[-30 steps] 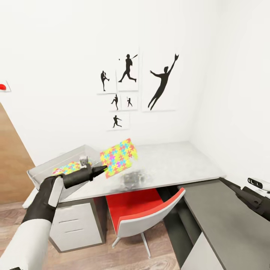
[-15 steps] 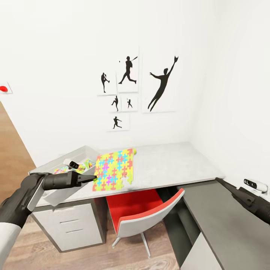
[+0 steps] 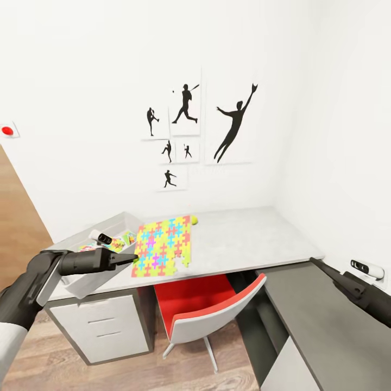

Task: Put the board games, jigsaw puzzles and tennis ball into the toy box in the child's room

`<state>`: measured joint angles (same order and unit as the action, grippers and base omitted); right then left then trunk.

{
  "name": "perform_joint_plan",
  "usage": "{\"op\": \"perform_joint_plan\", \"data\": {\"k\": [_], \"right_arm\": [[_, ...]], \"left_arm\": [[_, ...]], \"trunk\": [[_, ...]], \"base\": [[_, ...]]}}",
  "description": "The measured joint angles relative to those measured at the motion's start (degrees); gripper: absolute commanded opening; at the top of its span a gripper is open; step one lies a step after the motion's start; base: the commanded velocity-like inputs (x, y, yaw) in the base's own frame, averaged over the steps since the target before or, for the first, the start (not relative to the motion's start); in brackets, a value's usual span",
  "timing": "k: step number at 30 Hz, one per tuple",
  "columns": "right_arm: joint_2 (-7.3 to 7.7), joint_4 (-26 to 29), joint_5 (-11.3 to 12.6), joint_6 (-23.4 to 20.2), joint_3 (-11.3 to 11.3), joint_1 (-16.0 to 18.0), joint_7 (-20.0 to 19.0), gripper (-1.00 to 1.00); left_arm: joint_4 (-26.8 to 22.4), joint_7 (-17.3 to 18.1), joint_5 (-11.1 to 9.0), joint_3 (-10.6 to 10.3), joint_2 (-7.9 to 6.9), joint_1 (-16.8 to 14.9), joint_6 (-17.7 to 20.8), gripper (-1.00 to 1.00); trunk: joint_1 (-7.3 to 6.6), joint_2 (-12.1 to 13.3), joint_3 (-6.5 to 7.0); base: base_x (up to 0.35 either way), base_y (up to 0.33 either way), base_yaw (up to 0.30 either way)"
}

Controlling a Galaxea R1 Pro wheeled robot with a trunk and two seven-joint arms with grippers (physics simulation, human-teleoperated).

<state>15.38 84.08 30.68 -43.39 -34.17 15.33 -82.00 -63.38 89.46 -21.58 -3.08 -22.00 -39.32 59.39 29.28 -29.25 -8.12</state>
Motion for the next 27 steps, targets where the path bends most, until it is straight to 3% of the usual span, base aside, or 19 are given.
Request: {"op": "perform_joint_plan", "data": {"k": [11, 16, 20, 24, 27], "right_arm": [[-0.04, -0.1, -0.1, -0.1, -0.1, 0.0, -0.1, 1.0], [-1.09, -0.3, -0.6, 0.0, -0.1, 0.0, 0.1, 1.0], [-1.54, -0.3, -2.3, 0.0, -0.1, 0.0, 0.9, 1.0], [-1.65, -0.2, -3.2, 0.0, -0.2, 0.0, 1.1, 1.0], [-1.67, -0.1, -3.3, 0.0, -0.2, 0.0, 1.2, 1.0]], "left_arm": [[0.1, 0.2, -0.1, 0.2, 0.02, 0.0, 0.0, -1.0], [0.1, 0.3, -0.2, 0.2, 0.09, -0.1, 0.0, -1.0], [0.1, 0.3, -0.2, 0.3, -0.03, -0.1, 0.0, -1.0], [0.1, 0.3, -0.2, 1.9, -0.1, -0.1, 0.0, -1.0], [0.1, 0.3, -0.3, 2.8, -1.04, 0.0, 0.0, -1.0]], "trunk": [[-2.42, 4.4, 1.99], [-3.52, 6.4, 2.89], [-3.53, 6.5, 2.92], [-3.53, 6.5, 3.08], [-3.53, 6.5, 3.23]], "base": [[0.0, 0.0, 0.0], [0.0, 0.0, 0.0], [0.0, 0.0, 0.07], [0.0, 0.0, 0.198], [0.0, 0.0, 0.229]]}}
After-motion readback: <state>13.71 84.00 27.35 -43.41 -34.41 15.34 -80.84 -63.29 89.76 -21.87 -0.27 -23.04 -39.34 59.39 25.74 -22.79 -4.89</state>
